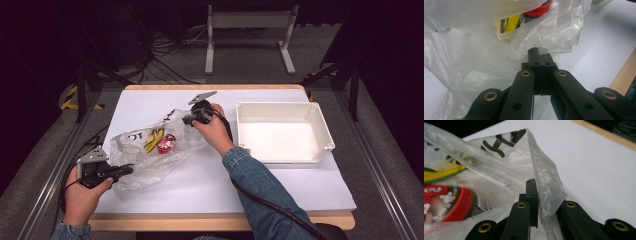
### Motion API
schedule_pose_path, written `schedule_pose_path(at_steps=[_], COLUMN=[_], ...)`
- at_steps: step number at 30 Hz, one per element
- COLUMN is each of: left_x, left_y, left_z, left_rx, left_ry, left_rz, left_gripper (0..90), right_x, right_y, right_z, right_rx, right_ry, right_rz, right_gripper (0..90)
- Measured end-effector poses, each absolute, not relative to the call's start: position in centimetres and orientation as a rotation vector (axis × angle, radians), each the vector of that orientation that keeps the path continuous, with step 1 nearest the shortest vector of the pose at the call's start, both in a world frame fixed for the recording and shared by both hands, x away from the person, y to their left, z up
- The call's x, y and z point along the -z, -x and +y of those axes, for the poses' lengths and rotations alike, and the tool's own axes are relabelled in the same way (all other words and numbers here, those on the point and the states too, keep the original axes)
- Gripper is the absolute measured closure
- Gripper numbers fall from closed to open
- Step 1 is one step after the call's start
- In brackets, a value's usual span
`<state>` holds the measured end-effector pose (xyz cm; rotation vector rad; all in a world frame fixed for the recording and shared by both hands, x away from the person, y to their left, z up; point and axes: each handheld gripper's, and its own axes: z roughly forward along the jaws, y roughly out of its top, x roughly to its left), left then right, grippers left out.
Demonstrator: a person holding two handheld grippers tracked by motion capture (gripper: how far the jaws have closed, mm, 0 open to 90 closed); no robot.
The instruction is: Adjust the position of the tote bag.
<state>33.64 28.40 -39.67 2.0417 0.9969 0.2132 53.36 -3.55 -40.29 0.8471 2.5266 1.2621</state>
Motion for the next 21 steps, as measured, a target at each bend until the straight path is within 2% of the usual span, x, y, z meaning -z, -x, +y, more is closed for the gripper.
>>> schedule_pose_path(at_steps=[2, 4, 7, 12, 18, 19, 21], left_x=[39.8, 39.7, 39.5, 39.4, 39.2, 39.2, 39.1], left_y=[-33.7, -33.7, -33.7, -33.9, -33.9, -33.9, -33.9], left_z=[28.4, 28.5, 28.5, 28.3, 28.0, 28.0, 27.9], left_rx=[-0.207, -0.216, -0.229, -0.232, -0.238, -0.238, -0.241], left_ry=[-2.036, -2.035, -2.019, -2.015, -2.009, -2.008, -2.011], left_rz=[1.004, 0.996, 0.982, 0.963, 0.952, 0.951, 0.942], left_gripper=[90.0, 90.0, 90.0, 90.0, 90.0, 90.0, 90.0], right_x=[40.8, 40.7, 39.7, 37.1, 33.6, 32.8, 31.4], right_y=[-53.3, -53.2, -52.8, -51.5, -49.4, -49.0, -47.8], right_z=[-3.6, -3.8, -4.3, -5.8, -7.7, -8.0, -8.5], right_rx=[-1.258, -1.274, -1.313, -1.409, -1.511, -1.538, -1.558], right_ry=[-0.854, -0.858, -0.838, -0.807, -0.708, -0.696, -0.650], right_rz=[2.533, 2.503, 2.458, 2.431, 2.398, 2.380, 2.377], right_gripper=[72.8, 51.8, 34.7, 16.2, 12.6, 14.0, 25.8])
